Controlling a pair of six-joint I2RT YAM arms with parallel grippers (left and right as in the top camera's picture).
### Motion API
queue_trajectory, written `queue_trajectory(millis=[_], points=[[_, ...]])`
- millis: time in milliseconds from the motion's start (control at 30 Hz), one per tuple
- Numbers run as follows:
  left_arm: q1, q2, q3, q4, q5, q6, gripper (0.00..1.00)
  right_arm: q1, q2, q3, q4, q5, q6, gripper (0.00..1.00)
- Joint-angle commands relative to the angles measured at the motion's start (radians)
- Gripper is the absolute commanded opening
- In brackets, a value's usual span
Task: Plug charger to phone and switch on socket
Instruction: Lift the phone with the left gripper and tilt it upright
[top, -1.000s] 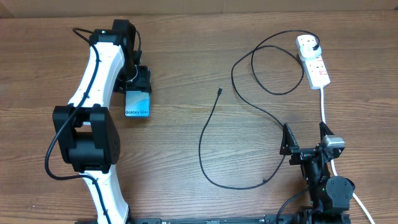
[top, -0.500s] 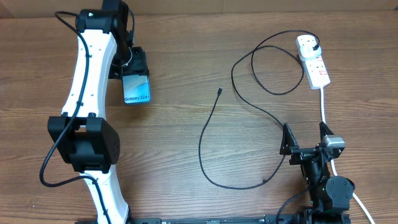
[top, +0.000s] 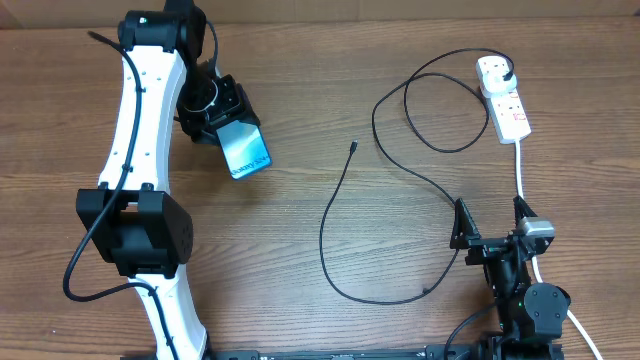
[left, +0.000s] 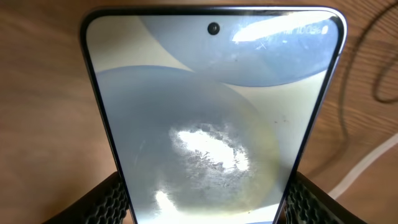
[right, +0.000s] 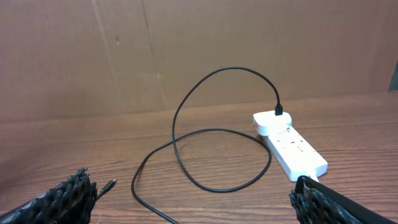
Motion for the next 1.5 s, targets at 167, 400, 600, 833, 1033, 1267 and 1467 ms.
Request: queue_trajectory(millis=[167,400,600,833,1033,1267,1467], points=[[-0.004,-0.006,0.027,-0.048,0.395,-0.095,0.04,0.005,-0.007,-0.01,0.004,-0.001,0.003,1.0],[-0.024,-0.006,0.027,-0.048,0.559,-0.192,0.04,0.005,-0.007,-0.01,0.0,0.036,-0.001,1.0],[-0.041,-0.006,0.027,-0.048,0.662,-0.272,0.04,0.005,-0.007,-0.01,0.0,0.037,-0.001,1.0],[-0.068,-0.006,0.027,-0.048,0.787,-0.319,0.04,0.005,-0.007,-0.01,0.0,0.037,-0.001,1.0],[-0.101,-0.006,0.027,-0.048,0.901,-0.319,0.04,0.005,-0.007,-0.01,0.0,0.034,0.005,1.0],[-0.102,-0.006,0.027,-0.048,0.882,-0.326,0.04,0.005,-0.007,-0.01,0.003,0.016,0.264,1.0],[-0.106,-0.006,0.027,-0.048,0.879,-0.356,0.04,0.005,-0.003,0.031,-0.054,-0.101,0.282,1.0]])
